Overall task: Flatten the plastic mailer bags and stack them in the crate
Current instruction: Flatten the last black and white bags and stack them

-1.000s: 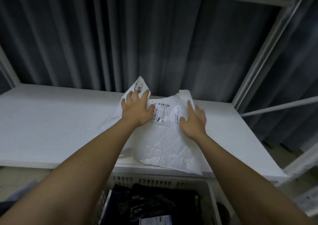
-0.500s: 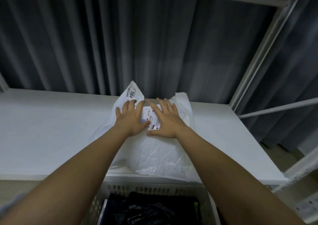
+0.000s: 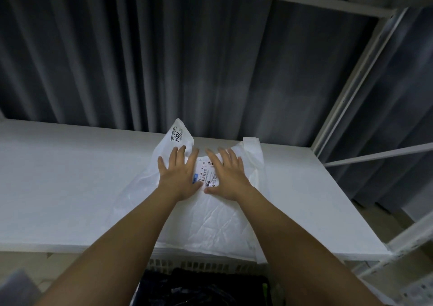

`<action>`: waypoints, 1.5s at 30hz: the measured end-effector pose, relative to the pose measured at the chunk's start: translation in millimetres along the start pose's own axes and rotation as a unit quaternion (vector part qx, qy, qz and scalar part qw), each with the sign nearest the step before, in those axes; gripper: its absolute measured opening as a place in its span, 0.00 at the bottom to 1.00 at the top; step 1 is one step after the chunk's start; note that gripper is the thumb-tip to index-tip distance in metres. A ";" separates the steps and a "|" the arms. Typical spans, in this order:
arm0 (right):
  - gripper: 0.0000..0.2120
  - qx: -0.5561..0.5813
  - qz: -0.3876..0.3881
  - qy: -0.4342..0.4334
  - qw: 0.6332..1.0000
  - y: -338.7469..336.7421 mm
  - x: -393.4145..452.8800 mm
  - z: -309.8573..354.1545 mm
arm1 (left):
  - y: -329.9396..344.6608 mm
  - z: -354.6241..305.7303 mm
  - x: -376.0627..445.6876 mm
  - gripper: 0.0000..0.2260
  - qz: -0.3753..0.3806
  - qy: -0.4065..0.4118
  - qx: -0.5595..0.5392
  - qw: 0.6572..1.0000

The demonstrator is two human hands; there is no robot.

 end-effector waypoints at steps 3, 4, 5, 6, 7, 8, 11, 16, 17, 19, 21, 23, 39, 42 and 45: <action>0.50 0.004 0.001 -0.001 1.000 6.2 1.3 1.9 | 5.8 4.7 -0.9 0.42 -0.007 -0.007 0.002 1.000; 0.50 0.005 0.004 0.001 1.000 8.0 2.3 2.4 | 7.1 5.9 -0.1 0.42 -0.009 -0.007 0.002 1.000; 0.50 0.006 0.007 0.003 1.000 10.3 3.2 3.0 | 8.9 7.1 0.6 0.42 -0.011 -0.008 0.002 1.000; 0.50 0.006 0.009 0.005 1.000 11.0 3.9 3.0 | 9.1 7.2 1.4 0.43 -0.014 -0.007 0.004 1.000; 0.50 0.006 0.013 0.008 1.000 13.7 4.5 3.3 | 11.4 7.4 2.1 0.43 -0.013 -0.005 0.005 1.000; 0.50 0.007 0.017 0.012 1.000 15.0 5.3 2.8 | 11.6 7.0 3.0 0.44 -0.012 -0.004 0.003 1.000; 0.50 0.014 0.033 0.022 0.999 21.4 8.6 -0.1 | 16.6 7.0 5.0 0.44 -0.007 -0.006 -0.007 1.000; 0.51 0.028 0.042 0.029 0.998 34.9 15.7 -3.4 | 25.8 9.8 6.5 0.44 0.004 -0.004 -0.020 1.000; 0.51 0.033 0.045 0.029 0.998 38.4 17.4 -3.9 | 28.7 11.1 7.4 0.44 0.007 -0.003 -0.022 1.000; 0.52 0.040 0.054 0.030 0.997 45.6 21.5 -5.3 | 35.0 14.5 10.5 0.44 0.016 -0.003 -0.025 1.000; 0.51 0.041 0.065 0.033 0.996 51.3 23.6 -6.9 | 42.3 17.1 13.3 0.43 0.026 -0.005 -0.033 0.999; 0.51 0.038 0.073 0.038 0.996 57.5 26.3 -7.8 | 50.5 20.5 16.5 0.44 0.033 -0.006 -0.038 0.999; 0.46 0.054 0.116 0.047 0.991 99.6 31.4 -22.6 | 93.6 29.8 28.8 0.42 0.059 -0.003 -0.013 0.998; 0.40 0.046 0.119 0.054 0.990 104.5 29.7 -24.2 | 102.1 30.7 29.2 0.41 0.084 -0.006 -0.029 0.996; 0.33 0.044 0.104 0.069 0.991 104.8 33.5 -23.7 | 111.9 34.8 32.4 0.39 0.109 -0.014 -0.039 0.993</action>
Point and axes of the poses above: each hand's wrist, its own x-axis towards the middle knuckle, its own y-axis out of the palm, z = x × y, the point moved 10 cm from there along x, towards the middle knuckle, and after that the axes turned 7 degrees about y, right-handed, at the moved point
